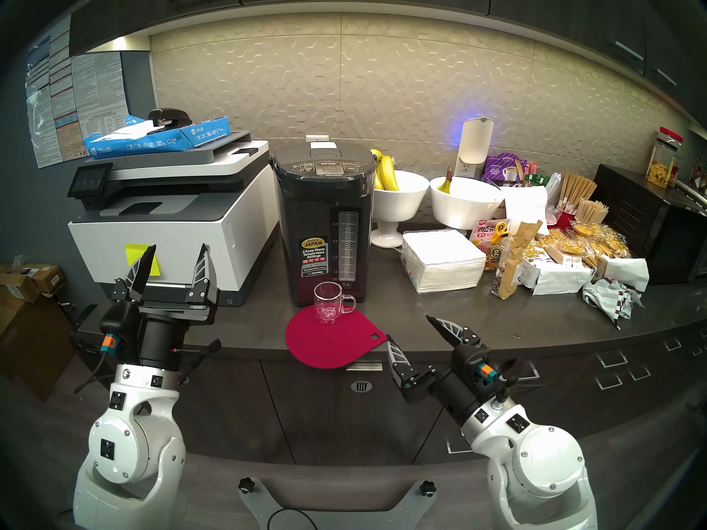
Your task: Press the water dispenser button and fill the cup
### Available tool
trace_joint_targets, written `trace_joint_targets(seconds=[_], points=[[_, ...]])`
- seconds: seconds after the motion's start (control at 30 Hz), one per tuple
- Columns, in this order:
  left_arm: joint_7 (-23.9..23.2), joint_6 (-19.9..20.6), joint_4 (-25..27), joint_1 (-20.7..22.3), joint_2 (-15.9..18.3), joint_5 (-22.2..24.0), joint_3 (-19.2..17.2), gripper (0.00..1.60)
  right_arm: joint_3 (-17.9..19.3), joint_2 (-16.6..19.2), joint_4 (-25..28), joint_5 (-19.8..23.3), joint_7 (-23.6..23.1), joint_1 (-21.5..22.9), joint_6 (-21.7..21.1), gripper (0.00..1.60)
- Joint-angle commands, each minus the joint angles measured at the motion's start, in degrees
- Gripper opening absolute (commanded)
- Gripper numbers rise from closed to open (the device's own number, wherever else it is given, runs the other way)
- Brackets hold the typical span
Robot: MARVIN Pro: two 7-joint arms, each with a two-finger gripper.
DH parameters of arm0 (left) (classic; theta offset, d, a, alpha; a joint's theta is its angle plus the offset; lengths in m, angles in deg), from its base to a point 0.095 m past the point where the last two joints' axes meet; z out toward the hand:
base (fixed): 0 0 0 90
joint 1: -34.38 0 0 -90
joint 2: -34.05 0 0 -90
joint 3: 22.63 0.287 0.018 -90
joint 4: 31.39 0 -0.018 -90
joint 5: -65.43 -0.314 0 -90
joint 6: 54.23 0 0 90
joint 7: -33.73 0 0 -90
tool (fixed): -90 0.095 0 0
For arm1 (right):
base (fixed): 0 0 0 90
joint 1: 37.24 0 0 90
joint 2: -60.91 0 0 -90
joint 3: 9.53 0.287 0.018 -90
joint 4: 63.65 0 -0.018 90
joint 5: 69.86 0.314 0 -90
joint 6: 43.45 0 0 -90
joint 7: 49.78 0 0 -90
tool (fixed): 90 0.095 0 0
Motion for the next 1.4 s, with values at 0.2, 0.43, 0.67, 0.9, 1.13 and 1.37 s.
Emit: trace_joint_targets(seconds=[0.2,0.43,0.67,0.9,1.13,1.37], points=[[0.03,-0.1,1.03,-0.07,-0.03,-0.01,-0.03,1.6,-0.14,0.04,1.09,-0.02,-0.09,0.09,0.14,1.6],[0.02,-0.1,1.03,-0.07,-0.04,-0.01,-0.03,1.6,-0.14,0.03,1.09,-0.03,-0.1,0.09,0.14,1.6],[0.02,-0.1,1.03,-0.07,-0.04,-0.01,-0.03,1.6,-0.14,0.02,1.09,-0.03,-0.11,0.09,0.14,1.6],[0.01,-0.1,1.03,-0.06,-0.05,-0.01,-0.03,1.6,-0.14,0.01,1.09,-0.04,-0.11,0.09,0.14,1.6],[-0.52,-0.97,0.61,0.06,0.16,0.99,0.06,1.6,-0.14,0.0,1.09,-0.04,-0.12,0.09,0.14,1.6],[-1.28,-2.28,-0.43,1.78,0.29,-0.96,2.01,1.6,-0.13,-0.01,1.08,-0.04,-0.13,0.1,0.14,1.6]])
